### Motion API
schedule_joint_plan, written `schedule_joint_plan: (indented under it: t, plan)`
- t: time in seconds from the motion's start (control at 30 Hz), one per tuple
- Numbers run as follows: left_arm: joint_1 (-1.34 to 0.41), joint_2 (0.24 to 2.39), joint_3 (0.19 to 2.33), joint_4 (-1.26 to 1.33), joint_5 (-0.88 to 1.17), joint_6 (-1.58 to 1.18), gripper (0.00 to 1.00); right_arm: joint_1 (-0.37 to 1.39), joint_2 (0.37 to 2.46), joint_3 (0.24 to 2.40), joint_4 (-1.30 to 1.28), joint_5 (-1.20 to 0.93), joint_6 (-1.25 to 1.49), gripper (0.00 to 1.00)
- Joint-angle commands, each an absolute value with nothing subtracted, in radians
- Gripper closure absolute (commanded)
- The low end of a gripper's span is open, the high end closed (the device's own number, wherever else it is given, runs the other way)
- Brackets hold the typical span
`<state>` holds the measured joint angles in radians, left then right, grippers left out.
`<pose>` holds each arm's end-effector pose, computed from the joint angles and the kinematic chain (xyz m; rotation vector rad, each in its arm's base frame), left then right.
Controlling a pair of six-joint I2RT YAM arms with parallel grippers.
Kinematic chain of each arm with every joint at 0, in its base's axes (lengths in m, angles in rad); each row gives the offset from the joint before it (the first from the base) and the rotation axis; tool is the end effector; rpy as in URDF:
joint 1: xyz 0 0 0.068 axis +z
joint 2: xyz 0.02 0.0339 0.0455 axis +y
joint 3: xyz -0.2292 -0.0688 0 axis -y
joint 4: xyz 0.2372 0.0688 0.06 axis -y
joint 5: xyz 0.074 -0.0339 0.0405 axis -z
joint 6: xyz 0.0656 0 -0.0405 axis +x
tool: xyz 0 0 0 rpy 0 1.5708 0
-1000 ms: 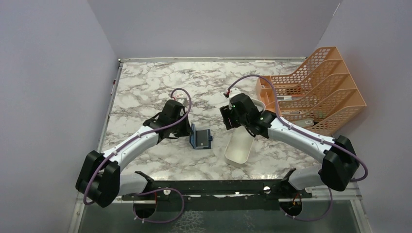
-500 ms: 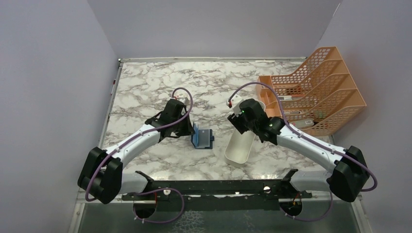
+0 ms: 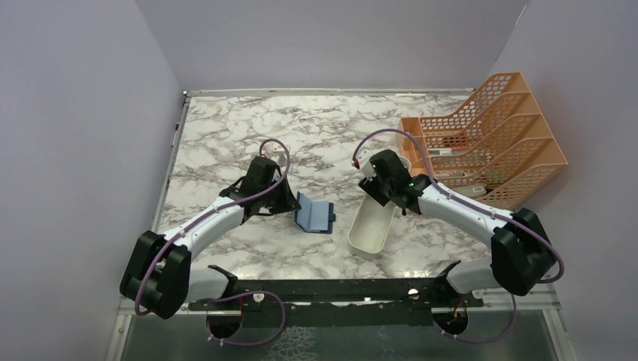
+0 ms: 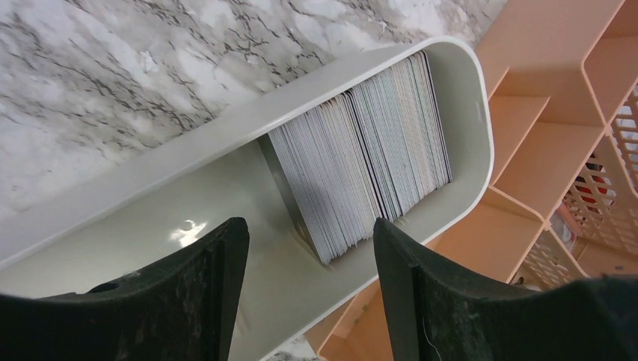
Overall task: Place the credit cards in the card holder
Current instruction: Turn over the card slot in the card holder, then pick up the credit card from the storage box.
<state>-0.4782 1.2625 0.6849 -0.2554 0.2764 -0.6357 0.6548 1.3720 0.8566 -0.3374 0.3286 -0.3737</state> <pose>0.2352 -0.1421 0.1512 -0.0635 2.5375 -0.8172 0.2510 0.1660 0.1710 -1.0399 2.1412 -0.2651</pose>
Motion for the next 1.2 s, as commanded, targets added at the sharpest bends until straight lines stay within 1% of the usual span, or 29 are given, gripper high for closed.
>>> schedule_joint_plan:
  t: [0.0,0.03,0.17,0.27,0.37,0.57,0.9,0.97,1.1,1.17]
  plan:
    - [-0.411,1.229,0.626,-0.229,0.397,-0.652,1.0,0.628,1.429,0.846,-0.293,0.372,-0.437,0.34]
    - [-0.398,1.224,0.616,-0.224,0.41,-0.65,0.99,0.626,1.441,0.848,-0.288,0.385,-0.445,0.35]
    - [-0.376,1.207,0.602,-0.223,0.437,-0.627,0.81,0.624,1.473,0.833,-0.249,0.412,-0.467,0.37]
    - [-0.373,1.208,0.598,-0.223,0.449,-0.609,0.72,0.624,1.487,0.825,-0.224,0.434,-0.469,0.4]
    - [-0.373,1.215,0.594,-0.223,0.454,-0.598,0.68,0.624,1.488,0.819,-0.208,0.459,-0.469,0.44]
    - [-0.372,1.224,0.591,-0.223,0.443,-0.594,0.64,0.624,1.449,0.82,-0.203,0.47,-0.459,0.48]
    - [-0.371,1.209,0.58,-0.234,0.374,-0.617,0.64,0.624,1.425,0.831,-0.231,0.46,-0.436,0.63]
    - [-0.372,1.202,0.571,-0.231,0.366,-0.624,0.65,0.624,1.421,0.831,-0.23,0.451,-0.436,0.68]
    - [-0.371,1.186,0.553,-0.225,0.353,-0.635,0.71,0.624,1.421,0.839,-0.252,0.426,-0.426,0.87]
    - [-0.371,1.177,0.544,-0.224,0.345,-0.641,0.73,0.624,1.417,0.843,-0.266,0.402,-0.417,0.95]
